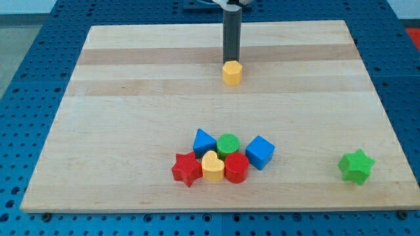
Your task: Push the hexagon into the green circle
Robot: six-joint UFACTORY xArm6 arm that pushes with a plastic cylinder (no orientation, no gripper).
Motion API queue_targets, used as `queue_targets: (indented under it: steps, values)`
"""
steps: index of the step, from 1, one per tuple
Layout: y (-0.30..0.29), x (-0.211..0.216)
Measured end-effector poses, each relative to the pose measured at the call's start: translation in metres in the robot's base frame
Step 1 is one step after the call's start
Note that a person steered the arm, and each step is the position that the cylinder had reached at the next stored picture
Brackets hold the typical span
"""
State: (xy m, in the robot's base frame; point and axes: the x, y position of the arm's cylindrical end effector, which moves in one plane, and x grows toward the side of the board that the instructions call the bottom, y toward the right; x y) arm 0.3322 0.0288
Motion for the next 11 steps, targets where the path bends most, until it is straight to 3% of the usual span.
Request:
queue_targets:
  steps: [2, 6, 11]
  values:
    - [0.000, 0.026]
    - [0.002, 0.124]
    - [0.021, 0.157]
